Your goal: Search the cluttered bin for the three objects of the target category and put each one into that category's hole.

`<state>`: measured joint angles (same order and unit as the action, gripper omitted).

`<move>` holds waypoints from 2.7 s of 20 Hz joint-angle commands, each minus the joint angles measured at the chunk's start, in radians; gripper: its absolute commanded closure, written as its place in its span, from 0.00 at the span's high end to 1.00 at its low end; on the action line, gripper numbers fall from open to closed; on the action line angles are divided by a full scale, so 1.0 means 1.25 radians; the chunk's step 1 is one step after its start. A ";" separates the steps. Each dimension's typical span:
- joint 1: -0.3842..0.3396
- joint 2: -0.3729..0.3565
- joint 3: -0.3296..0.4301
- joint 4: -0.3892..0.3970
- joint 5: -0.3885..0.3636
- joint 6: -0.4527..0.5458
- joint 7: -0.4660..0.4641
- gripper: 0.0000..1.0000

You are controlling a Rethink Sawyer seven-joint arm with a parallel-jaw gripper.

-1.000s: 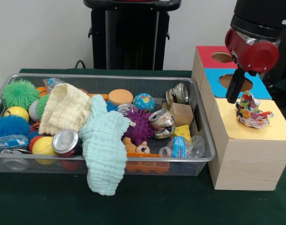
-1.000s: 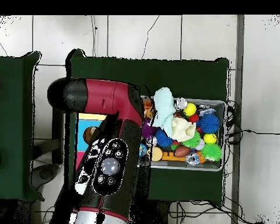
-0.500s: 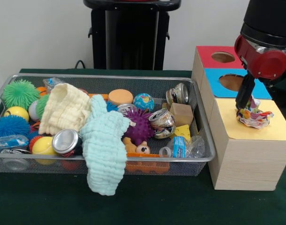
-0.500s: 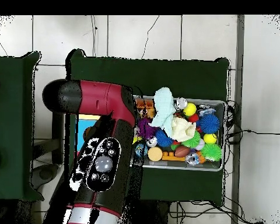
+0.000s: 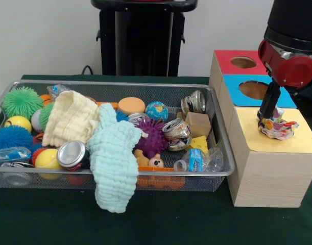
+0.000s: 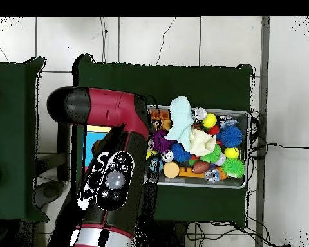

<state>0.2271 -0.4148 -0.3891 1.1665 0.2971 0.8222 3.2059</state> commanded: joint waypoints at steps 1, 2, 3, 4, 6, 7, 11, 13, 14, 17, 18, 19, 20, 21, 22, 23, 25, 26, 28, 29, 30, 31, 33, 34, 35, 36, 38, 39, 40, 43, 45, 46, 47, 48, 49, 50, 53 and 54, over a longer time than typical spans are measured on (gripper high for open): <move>-0.019 0.015 0.083 0.072 0.021 -0.001 0.048 0.00; -0.021 0.011 0.090 0.074 0.024 -0.002 0.040 0.00; -0.023 0.008 0.097 0.076 0.028 -0.003 0.035 0.00; -0.025 0.003 0.107 0.075 0.036 0.001 0.029 0.00; -0.017 0.000 0.109 0.063 0.045 0.019 0.042 0.00; -0.014 0.001 0.108 0.058 0.046 0.024 0.046 0.00; -0.024 0.004 0.123 0.063 0.050 0.007 0.018 0.00; -0.033 0.002 0.133 0.070 0.050 0.002 -0.005 0.00; -0.037 -0.003 0.140 0.075 0.053 0.003 -0.015 0.00; -0.041 -0.006 0.150 0.075 0.054 0.003 -0.020 0.00; -0.042 -0.003 0.156 0.074 0.055 -0.003 -0.022 0.00; -0.044 -0.001 0.159 0.074 0.053 -0.008 -0.023 0.00; -0.046 0.004 0.162 0.073 0.050 -0.014 -0.025 0.00; -0.047 0.008 0.164 0.071 0.046 -0.016 -0.026 0.00; -0.048 0.016 0.160 0.066 0.038 -0.014 -0.026 0.00; -0.049 0.022 0.158 0.061 0.033 -0.012 -0.025 0.00; -0.049 0.041 0.147 0.051 0.018 -0.010 -0.020 0.00; -0.046 0.053 0.133 0.039 0.008 0.004 -0.011 0.00; -0.042 0.067 0.115 0.027 -0.003 0.020 0.002 0.00; -0.043 0.067 0.114 0.028 -0.004 0.022 0.001 0.00; -0.046 0.062 0.116 0.031 -0.003 0.030 -0.005 0.00; -0.049 0.056 0.119 0.035 -0.002 0.039 -0.010 0.00; -0.050 0.047 0.117 0.040 -0.002 0.051 -0.012 0.00; -0.050 0.044 0.117 0.040 -0.001 0.054 -0.013 0.00; -0.050 0.044 0.117 0.040 -0.001 0.057 -0.012 0.00; -0.051 0.045 0.116 0.035 -0.002 0.063 -0.012 0.00; -0.056 0.048 0.121 0.033 -0.001 0.065 -0.017 0.00; -0.058 0.051 0.124 0.031 -0.001 0.064 -0.019 0.00; -0.061 0.060 0.130 0.027 0.001 0.056 -0.021 0.00; -0.061 0.099 0.137 -0.003 0.006 0.033 -0.004 0.00; -0.056 0.139 0.133 -0.034 0.006 0.001 0.016 0.00; -0.058 0.160 0.135 -0.047 0.008 -0.026 0.021 0.00; -0.058 0.171 0.135 -0.055 0.009 -0.035 0.026 0.00; -0.056 0.186 0.131 -0.070 0.010 -0.042 0.035 0.00; -0.055 0.201 0.127 -0.084 0.011 -0.050 0.045 0.00; -0.052 0.219 0.120 -0.101 0.011 -0.062 0.055 0.00; -0.050 0.268 0.107 -0.150 0.016 -0.088 0.079 0.00; -0.048 0.284 0.102 -0.166 0.018 -0.099 0.090 0.00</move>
<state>0.1872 -0.2763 -0.3145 1.0147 0.3315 0.8166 3.2059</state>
